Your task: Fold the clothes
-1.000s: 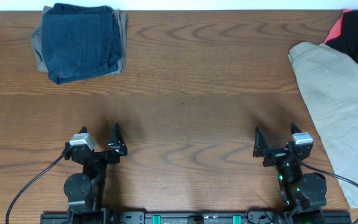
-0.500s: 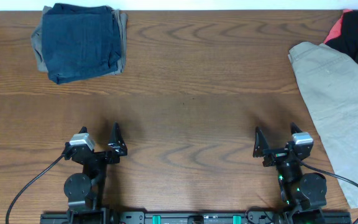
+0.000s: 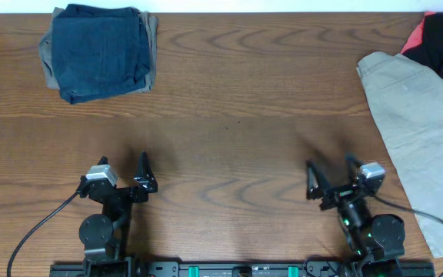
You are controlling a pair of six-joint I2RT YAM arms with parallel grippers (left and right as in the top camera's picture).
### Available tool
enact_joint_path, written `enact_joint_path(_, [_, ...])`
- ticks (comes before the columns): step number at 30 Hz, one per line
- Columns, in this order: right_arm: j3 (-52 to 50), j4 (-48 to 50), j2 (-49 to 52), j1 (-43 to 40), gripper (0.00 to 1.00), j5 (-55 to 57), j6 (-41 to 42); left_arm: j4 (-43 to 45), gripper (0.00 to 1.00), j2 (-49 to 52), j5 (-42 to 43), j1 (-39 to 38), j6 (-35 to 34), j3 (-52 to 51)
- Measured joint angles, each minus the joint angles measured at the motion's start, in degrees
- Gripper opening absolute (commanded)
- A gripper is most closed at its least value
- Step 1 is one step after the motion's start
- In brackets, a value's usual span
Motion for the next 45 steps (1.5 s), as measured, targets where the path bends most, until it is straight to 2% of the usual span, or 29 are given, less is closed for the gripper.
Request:
enact_joint_path(5, [0.00,0.81,0.00,0.00,0.99,-14.84,15.89,0.00,0.98,0.00,0.00,0.00,0.00,0.00])
enact_joint_path(8, [-0.07,7.93,0.09,0.00,0.99,-18.23,21.49,0.00,0.98,0.00,0.00,0.00,0.00,0.00])
enact_joint_path(12, [0.17,21.42,0.00,0.00,0.99,-18.86,24.04,-0.11,0.98,0.00,0.00,0.00,0.00,0.09])
enact_joint_path(18, [4.02,20.76,4.33,0.00,0.99,-14.32,22.23,-0.13,0.98,0.00,0.00,0.00,0.00,0.09])
enact_joint_path(23, [16.65,10.19,18.18,0.00,0.99,-8.68,10.54,-0.17,0.98,0.00,0.02,0.00,0.00,0.11])
enact_joint_path(26, [28.33,-0.61,30.97,0.00,0.99,-1.33,1.16,-0.15,0.98,0.07,0.02,0.00,0.02,0.11])
enact_joint_path(31, [50.60,-15.23,54.69,0.00,0.99,14.56,-9.92,-0.17,0.98,0.11,-0.02,0.00,0.00,0.13])
enact_joint_path(36, [76.76,-35.85,79.23,-1.62,0.99,26.60,-16.72,-0.22,0.98,0.11,0.00,0.00,0.00,0.15])
enact_joint_path(41, [98.99,-54.29,100.04,-5.27,0.99,32.13,-20.39,-0.22,0.98,0.11,0.00,0.00,0.02,0.15])
enact_joint_path(45, [104.72,-56.54,109.33,-6.64,0.99,34.29,-21.70,-0.22,0.98,0.11,0.00,0.00,0.00,0.15])
